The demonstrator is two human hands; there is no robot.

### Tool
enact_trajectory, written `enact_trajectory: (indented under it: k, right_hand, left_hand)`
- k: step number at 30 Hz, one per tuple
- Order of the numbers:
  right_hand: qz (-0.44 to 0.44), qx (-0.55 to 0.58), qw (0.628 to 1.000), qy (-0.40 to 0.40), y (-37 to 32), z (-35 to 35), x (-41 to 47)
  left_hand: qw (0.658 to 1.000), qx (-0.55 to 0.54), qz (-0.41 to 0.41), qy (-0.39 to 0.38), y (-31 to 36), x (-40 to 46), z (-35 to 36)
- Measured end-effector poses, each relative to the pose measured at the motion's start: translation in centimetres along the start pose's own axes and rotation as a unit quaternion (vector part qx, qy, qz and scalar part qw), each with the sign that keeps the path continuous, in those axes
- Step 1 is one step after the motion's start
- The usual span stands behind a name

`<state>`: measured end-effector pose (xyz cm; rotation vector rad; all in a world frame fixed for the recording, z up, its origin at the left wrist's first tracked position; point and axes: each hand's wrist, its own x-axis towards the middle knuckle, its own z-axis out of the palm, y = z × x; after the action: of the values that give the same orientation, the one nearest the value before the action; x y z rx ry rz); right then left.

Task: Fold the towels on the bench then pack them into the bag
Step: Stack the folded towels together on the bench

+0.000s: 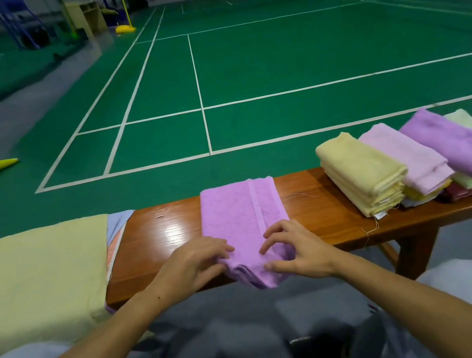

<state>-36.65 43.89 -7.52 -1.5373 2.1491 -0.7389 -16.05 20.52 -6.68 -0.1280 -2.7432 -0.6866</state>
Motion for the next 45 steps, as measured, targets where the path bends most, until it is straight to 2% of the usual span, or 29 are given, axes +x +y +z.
enact_trajectory:
  k: [4, 8, 12, 17, 22, 28, 31, 34, 39, 40, 42, 43, 45]
  right_hand:
    - [-0.029, -0.12, 0.992, 0.025, -1.6, 0.8, 0.0]
    - [-0.022, -0.153, 0.987, 0.052, -2.5, 2.2, 0.5]
    - [-0.019, -0.093, 0.991, 0.092, -2.1, 1.6, 0.8]
    - [0.029, 0.0, 0.993, 0.11, -1.3, -0.4, 0.3]
    - [0.011, 0.064, 0.99, 0.125, -1.8, -1.7, -0.6]
    - [-0.019, 0.13, 0.982, 0.135, -3.2, -3.2, -1.2]
    - [0.012, 0.187, 0.968, 0.166, -2.9, -3.8, -0.4]
    - [0.051, 0.208, 0.963, 0.164, -2.7, -4.4, 1.4]
    - [0.092, 0.168, 0.96, 0.206, -0.5, -5.1, 7.7]
    - [0.115, 0.149, 0.956, 0.226, 0.2, -5.3, 8.9]
    - [0.178, 0.054, 0.947, 0.261, 1.4, -5.4, 9.9]
    - [0.191, -0.001, 0.942, 0.276, 1.6, -5.3, 9.8]
    - [0.138, -0.07, 0.944, 0.292, 1.3, -4.3, 9.3]
  left_hand:
    - [0.989, -0.109, -0.082, 0.058, 1.4, 1.5, -1.1]
    - [0.97, -0.177, -0.145, 0.085, 1.4, 2.9, -0.9]
    - [0.953, -0.209, -0.2, 0.095, 0.7, 3.3, -1.0]
    - [0.932, -0.257, -0.24, 0.092, 0.4, 3.3, -1.7]
    - [0.926, -0.284, -0.239, 0.073, 1.9, 3.3, -2.7]
    - [0.902, -0.354, -0.244, 0.039, 2.2, 2.3, -4.2]
    - [0.894, -0.368, -0.253, 0.041, 1.7, 2.4, -4.4]
    - [0.88, -0.374, -0.288, 0.061, 0.9, 3.2, -4.1]
    - [0.858, -0.327, -0.374, 0.13, -2.6, 6.6, -2.9]
    - [0.866, -0.278, -0.389, 0.145, -3.4, 7.1, -2.7]
    - [0.913, -0.055, -0.38, 0.14, -4.6, 7.2, -2.2]
    - [0.929, 0.043, -0.346, 0.126, -4.6, 7.1, -1.9]
    - [0.96, 0.104, -0.241, 0.1, -4.2, 6.8, -0.6]
